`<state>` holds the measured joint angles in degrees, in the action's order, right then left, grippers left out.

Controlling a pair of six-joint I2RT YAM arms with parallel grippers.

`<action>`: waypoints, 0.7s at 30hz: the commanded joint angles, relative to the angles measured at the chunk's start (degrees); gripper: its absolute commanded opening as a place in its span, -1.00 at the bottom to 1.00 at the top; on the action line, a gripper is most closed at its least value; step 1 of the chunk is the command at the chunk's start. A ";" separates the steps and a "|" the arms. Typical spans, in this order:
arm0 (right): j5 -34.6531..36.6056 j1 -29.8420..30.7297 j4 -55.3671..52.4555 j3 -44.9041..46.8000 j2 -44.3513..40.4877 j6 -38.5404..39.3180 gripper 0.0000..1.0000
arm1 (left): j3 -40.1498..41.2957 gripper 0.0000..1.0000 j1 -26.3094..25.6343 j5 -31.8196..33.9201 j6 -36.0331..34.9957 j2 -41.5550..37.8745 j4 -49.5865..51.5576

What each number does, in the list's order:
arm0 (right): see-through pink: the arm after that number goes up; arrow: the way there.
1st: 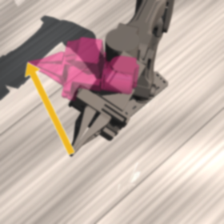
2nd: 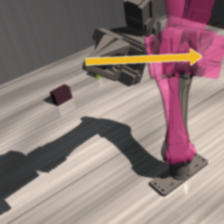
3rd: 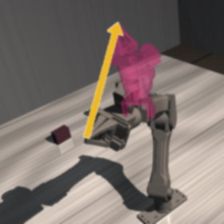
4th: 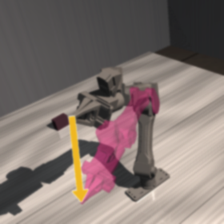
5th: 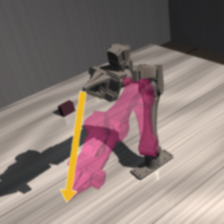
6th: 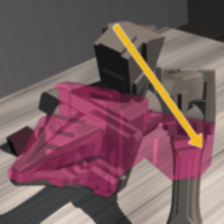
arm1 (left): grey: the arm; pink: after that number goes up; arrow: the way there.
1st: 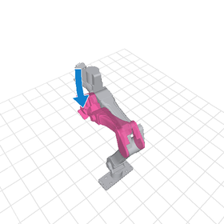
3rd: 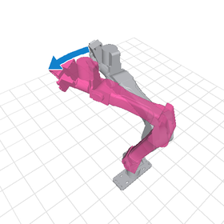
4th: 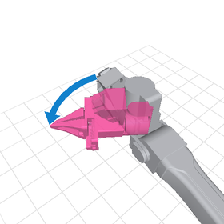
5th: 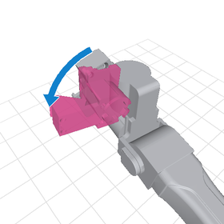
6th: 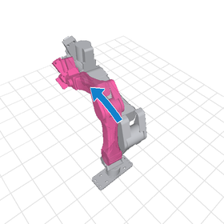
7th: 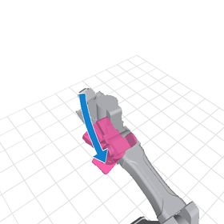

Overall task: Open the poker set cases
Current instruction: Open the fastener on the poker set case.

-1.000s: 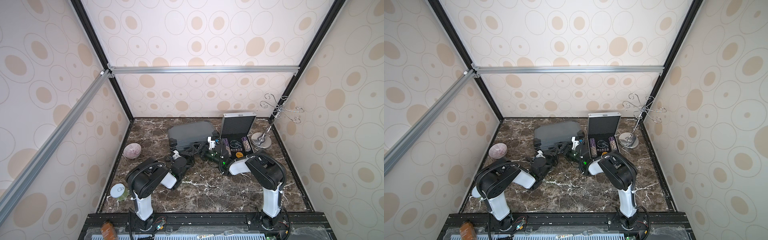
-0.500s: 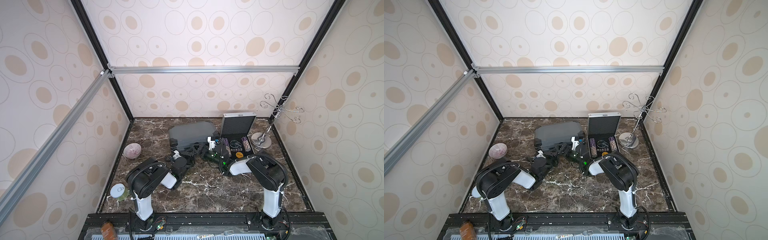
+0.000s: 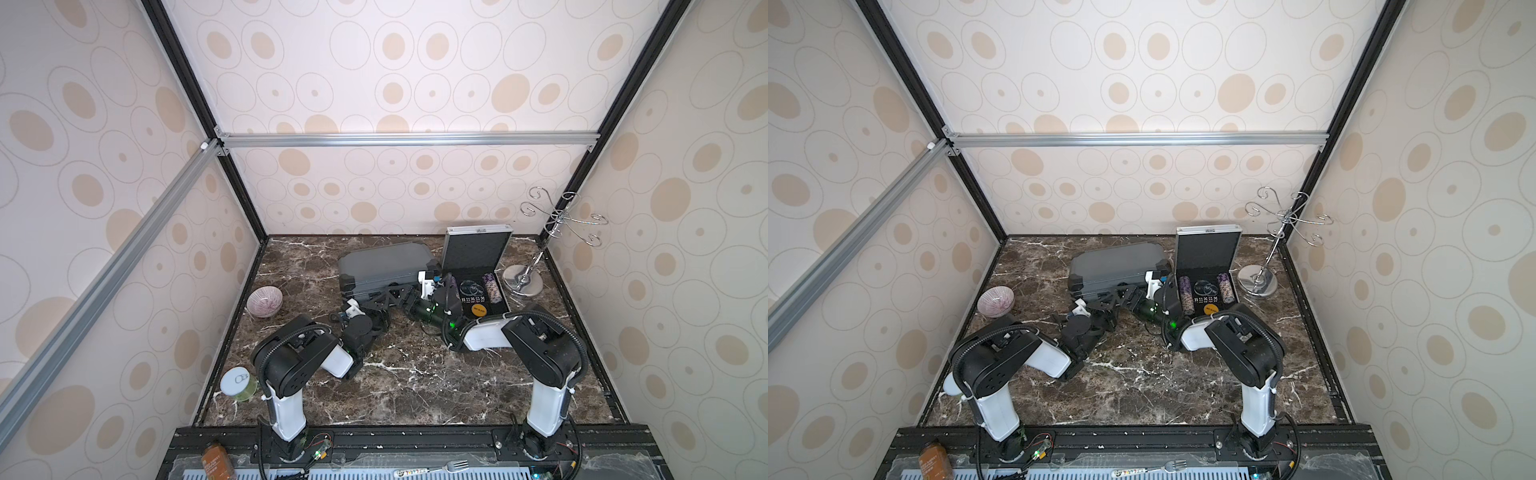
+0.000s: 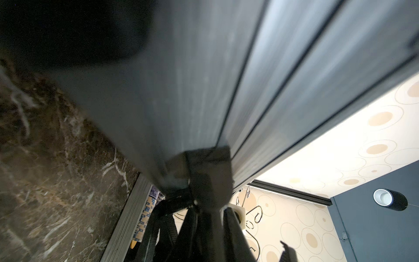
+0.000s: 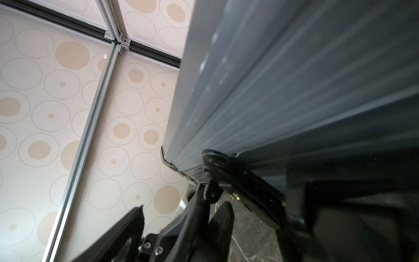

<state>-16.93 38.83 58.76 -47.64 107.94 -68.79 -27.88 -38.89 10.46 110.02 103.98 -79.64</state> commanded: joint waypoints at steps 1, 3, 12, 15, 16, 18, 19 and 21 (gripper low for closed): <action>-1.99 0.06 18.18 -2.09 -4.34 -1.90 0.83 | -1.37 -1.00 -1.17 -4.10 15.05 -1.60 -25.90; -2.65 0.10 18.97 -2.64 -4.41 -2.77 0.82 | -1.38 -1.00 -1.18 -4.04 15.05 -1.56 -25.92; -3.42 0.15 22.01 -3.82 -5.62 -7.80 0.80 | -1.33 -1.00 -1.18 -3.89 15.35 -0.15 -25.92; -3.71 0.19 22.05 -4.39 -6.41 -8.66 0.79 | -1.43 -1.00 -1.10 -3.78 15.49 0.55 -25.92; -3.72 0.18 22.01 -4.54 -6.66 -9.19 0.79 | -1.46 -1.00 -1.18 -3.87 15.64 0.75 -25.92; -4.06 0.19 22.03 -4.93 -7.00 -9.92 0.79 | -1.43 -1.00 -1.17 -3.82 15.68 1.04 -25.91; -4.10 0.19 22.03 -5.16 -7.17 -10.25 0.79 | -1.47 -1.00 -1.17 -3.87 15.80 1.22 -25.92; -3.79 0.19 22.01 -5.22 -7.67 -10.87 0.79 | -1.28 -1.00 -1.18 -3.87 15.95 1.59 -25.89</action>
<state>-17.52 38.17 62.08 -47.64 107.72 -77.12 -27.88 -38.72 11.53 109.21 105.03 -83.74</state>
